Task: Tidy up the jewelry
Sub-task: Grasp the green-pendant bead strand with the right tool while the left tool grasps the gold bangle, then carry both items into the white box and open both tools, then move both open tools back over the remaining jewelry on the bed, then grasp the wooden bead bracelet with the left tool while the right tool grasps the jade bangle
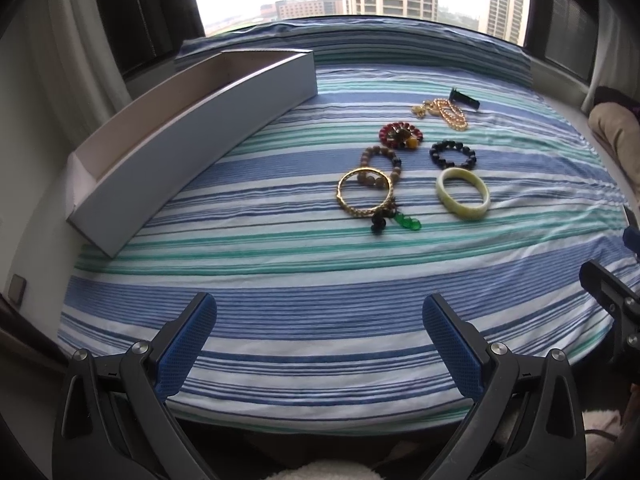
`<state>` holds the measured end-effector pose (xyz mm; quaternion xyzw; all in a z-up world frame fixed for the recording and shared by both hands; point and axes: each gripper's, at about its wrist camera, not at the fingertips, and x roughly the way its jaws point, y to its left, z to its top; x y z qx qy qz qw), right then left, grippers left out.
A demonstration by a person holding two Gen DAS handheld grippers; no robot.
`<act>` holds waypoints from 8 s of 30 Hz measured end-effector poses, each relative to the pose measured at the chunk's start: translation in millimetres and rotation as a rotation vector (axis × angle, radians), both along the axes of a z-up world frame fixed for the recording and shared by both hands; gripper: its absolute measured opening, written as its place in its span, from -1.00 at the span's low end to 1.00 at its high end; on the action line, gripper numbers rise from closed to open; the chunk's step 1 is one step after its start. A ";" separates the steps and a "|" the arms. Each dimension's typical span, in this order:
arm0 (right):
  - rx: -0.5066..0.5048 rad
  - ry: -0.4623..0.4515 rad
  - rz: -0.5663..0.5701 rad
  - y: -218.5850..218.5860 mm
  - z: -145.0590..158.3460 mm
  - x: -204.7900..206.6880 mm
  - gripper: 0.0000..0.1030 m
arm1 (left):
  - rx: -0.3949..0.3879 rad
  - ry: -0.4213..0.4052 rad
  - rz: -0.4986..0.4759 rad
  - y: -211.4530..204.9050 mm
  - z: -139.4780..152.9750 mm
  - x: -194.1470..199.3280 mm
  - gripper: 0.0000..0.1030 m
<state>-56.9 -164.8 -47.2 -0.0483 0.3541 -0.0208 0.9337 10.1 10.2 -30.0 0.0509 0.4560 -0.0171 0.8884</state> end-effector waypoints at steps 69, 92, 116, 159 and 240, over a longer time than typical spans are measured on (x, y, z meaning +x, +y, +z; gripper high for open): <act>0.140 0.339 0.323 38.2 -83.2 133.7 -0.71 | -0.072 0.266 -0.295 -23.3 -74.8 166.7 0.99; 0.389 0.308 0.375 5.8 -16.8 137.5 -0.80 | -0.098 0.206 -0.189 53.3 -7.4 146.9 0.36; 0.288 0.140 0.744 306.6 75.8 348.7 -0.60 | -0.049 0.131 0.400 324.3 9.7 228.2 0.88; 0.032 0.072 0.041 -37.0 -75.8 81.7 0.45 | -0.085 0.040 0.072 101.4 -24.6 88.6 0.99; 0.124 0.355 0.188 -22.0 -91.6 201.8 0.66 | -0.002 0.236 -0.445 -67.0 -83.5 216.8 0.07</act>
